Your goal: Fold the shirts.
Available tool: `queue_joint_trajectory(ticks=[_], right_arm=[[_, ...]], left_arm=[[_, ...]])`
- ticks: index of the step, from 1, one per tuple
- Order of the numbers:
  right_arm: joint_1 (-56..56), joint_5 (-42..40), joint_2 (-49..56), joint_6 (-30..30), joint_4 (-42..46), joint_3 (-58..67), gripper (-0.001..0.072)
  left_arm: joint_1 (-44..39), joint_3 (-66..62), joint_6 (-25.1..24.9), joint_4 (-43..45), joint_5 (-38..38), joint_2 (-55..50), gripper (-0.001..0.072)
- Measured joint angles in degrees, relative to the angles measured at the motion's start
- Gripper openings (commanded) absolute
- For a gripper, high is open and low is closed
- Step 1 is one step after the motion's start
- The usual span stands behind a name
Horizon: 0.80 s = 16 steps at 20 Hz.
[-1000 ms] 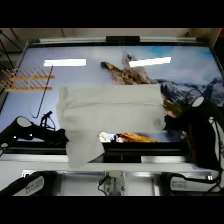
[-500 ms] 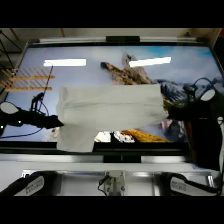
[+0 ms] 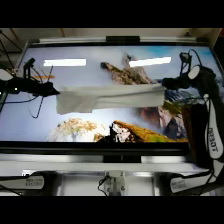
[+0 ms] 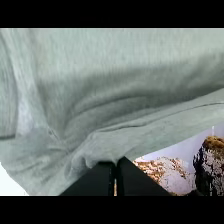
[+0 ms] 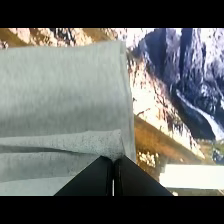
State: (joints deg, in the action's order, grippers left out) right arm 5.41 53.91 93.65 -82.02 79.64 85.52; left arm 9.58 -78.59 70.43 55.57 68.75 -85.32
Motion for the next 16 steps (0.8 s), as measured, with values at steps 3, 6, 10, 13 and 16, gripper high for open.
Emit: queue_joint_trajectory(ticks=[3, 6, 10, 13, 16], right_arm=[[-0.5, -0.1, 6.3, -1.7, 0.5, 5.5, 0.0073], [-0.7, 0.4, 10.6, -3.2, 0.8, 7.7, 0.0101], [-0.7, 2.8, 14.1, -3.9, 0.9, 8.7, 0.0690], [0.0, 3.9, 14.8, -3.6, 0.0, 8.9, 0.0690], [1.7, 4.1, 15.6, -3.1, -4.8, 9.0, 0.0682]], left_arm=[[0.0, -6.7, 1.8, -0.6, -0.9, -8.3, 0.0038], [-0.3, -10.7, 3.5, -1.7, -2.2, -15.0, 0.0068], [-0.2, -12.5, 5.9, -2.4, -0.9, -20.7, 0.0415], [-0.1, -14.3, 5.4, -2.9, 2.3, -22.2, 0.0399], [0.0, -16.9, 5.0, -3.1, 6.0, -22.5, 0.0399]])
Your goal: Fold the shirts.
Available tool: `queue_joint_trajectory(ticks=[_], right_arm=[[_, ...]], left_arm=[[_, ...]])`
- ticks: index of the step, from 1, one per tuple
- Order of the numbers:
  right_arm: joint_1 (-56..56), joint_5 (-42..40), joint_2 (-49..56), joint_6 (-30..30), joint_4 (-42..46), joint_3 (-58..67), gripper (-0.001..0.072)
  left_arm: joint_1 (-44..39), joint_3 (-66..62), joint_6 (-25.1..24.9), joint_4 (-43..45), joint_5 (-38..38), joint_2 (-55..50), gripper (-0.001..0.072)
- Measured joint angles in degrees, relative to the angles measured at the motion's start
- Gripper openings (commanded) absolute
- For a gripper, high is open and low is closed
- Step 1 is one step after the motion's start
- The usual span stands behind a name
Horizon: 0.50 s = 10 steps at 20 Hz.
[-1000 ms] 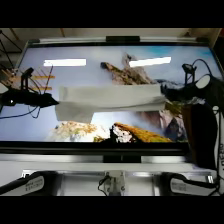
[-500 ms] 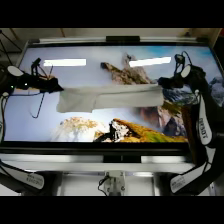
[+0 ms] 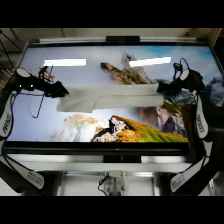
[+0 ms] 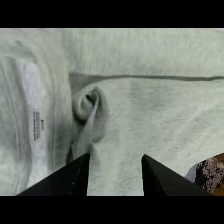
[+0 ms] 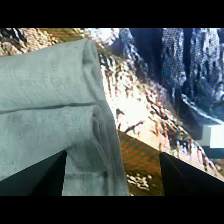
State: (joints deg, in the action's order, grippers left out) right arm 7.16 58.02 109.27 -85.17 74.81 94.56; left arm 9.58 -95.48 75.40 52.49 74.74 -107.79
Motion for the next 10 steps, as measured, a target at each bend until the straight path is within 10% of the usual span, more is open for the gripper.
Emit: queue_joint_trajectory(ticks=[3, 5, 7, 10], right_arm=[[1.1, 0.6, 1.3, 1.5, -7.6, 0.1, 0.0608], [1.3, 1.7, 2.3, 2.2, -11.4, 0.1, 0.0435], [0.8, 4.2, 3.3, 2.8, -14.5, 0.0, 0.0082], [0.5, 5.9, 3.0, 3.6, -16.5, 0.0, 0.0073]], left_arm=[[-0.5, -2.2, -0.1, 0.0, 2.2, 1.0, 0.0399], [-1.3, -3.0, -0.2, -0.3, 2.9, 1.9, 0.0399], [-2.5, -3.5, -0.1, -1.2, 3.3, 2.6, 0.0399], [-5.6, -3.8, -0.1, -2.4, 3.5, 3.1, 0.0258]])
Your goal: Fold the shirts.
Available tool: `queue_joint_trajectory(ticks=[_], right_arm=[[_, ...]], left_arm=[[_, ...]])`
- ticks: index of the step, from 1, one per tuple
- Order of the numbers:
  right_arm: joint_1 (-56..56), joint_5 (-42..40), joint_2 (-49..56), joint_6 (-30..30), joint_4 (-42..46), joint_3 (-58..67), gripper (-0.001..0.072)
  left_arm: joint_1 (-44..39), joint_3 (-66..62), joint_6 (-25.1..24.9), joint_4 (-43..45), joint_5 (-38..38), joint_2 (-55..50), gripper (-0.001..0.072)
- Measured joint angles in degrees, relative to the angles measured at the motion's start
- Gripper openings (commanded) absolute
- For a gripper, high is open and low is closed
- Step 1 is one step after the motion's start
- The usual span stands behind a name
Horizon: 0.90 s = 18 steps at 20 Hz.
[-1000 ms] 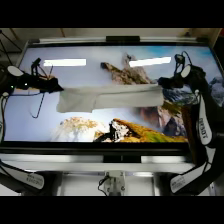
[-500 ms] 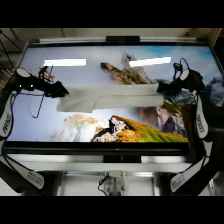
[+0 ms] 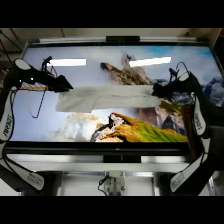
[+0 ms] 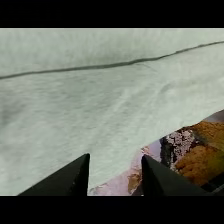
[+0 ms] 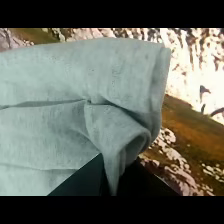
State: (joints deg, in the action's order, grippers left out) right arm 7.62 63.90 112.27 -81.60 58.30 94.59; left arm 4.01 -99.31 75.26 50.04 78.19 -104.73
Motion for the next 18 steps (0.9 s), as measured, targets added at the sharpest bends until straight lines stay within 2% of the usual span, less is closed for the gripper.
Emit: queue_joint_trajectory(ticks=[1, 2, 6, 11, 15, 16, 18], right_arm=[[-0.1, 1.1, -0.9, 0.8, -1.2, 0.0, 0.0073], [-0.2, 1.7, -2.4, 1.6, -2.4, 0.0, 0.0073], [-0.2, 6.3, -10.9, 3.3, -4.3, 0.1, 0.0073], [-0.3, 15.7, -24.3, 1.8, -4.9, 0.0, 0.0073], [-0.3, 21.4, -34.6, -0.5, -5.2, 0.0, 0.0073], [-0.3, 22.4, -37.0, -1.2, -5.3, 0.0, 0.0073], [-0.3, 23.7, -40.9, -2.6, -5.4, 0.1, 0.0073]], left_arm=[[-1.3, 0.0, 0.0, -0.3, 0.0, 0.0, 0.0125], [-2.9, 0.0, 0.0, -0.9, 0.1, 0.0, 0.0096], [-11.8, 0.4, 0.0, -3.6, -1.6, -0.4, 0.0096], [-24.3, 0.8, 3.5, -5.9, -12.9, -2.8, 0.0096], [-32.5, 0.8, 5.7, -11.7, -22.0, -5.2, 0.0092], [-34.5, 0.8, 6.2, -13.0, -24.4, -6.0, 0.0048], [-37.1, 0.8, 6.8, -14.5, -27.8, -7.2, 0.0044]])
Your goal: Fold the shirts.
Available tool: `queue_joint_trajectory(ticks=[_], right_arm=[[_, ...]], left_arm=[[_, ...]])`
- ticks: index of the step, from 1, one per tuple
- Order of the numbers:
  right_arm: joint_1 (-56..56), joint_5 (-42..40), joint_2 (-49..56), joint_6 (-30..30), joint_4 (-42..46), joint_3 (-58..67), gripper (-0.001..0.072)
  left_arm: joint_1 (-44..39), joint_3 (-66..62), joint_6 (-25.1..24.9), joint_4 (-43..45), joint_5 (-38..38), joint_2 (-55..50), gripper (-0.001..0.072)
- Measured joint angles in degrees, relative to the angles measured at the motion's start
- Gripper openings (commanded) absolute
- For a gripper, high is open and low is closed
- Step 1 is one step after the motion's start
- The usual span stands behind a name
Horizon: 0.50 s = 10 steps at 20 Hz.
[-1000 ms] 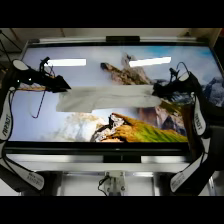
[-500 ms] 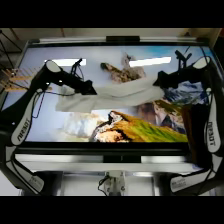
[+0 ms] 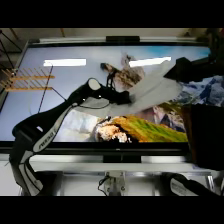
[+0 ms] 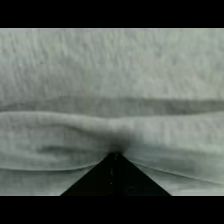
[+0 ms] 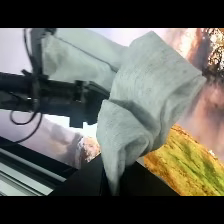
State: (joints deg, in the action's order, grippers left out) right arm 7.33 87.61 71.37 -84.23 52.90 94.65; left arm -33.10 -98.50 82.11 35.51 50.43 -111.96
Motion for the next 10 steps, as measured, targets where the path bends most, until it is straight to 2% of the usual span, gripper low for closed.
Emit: queue_joint_trajectory(ticks=[3, 5, 7, 10], right_arm=[[0.0, 0.7, -2.7, -2.3, 0.3, 0.0, 0.0073], [-1.0, 0.3, -2.3, -3.3, 0.8, 0.0, 0.0073], [-3.6, -1.9, -0.1, -3.7, 0.8, 0.0, 0.0073], [-10.6, -9.5, 5.8, -3.6, 0.3, 0.0, 0.0073]], left_arm=[[-0.9, -0.1, -0.8, -1.3, -1.2, -0.9, 0.0039], [1.6, -0.1, -1.7, -1.4, 0.3, 0.0, 0.0039], [6.0, -0.2, -3.1, -0.7, 4.3, 2.6, 0.0039], [15.8, -0.2, -4.1, 5.3, 10.4, 9.5, 0.0039]])
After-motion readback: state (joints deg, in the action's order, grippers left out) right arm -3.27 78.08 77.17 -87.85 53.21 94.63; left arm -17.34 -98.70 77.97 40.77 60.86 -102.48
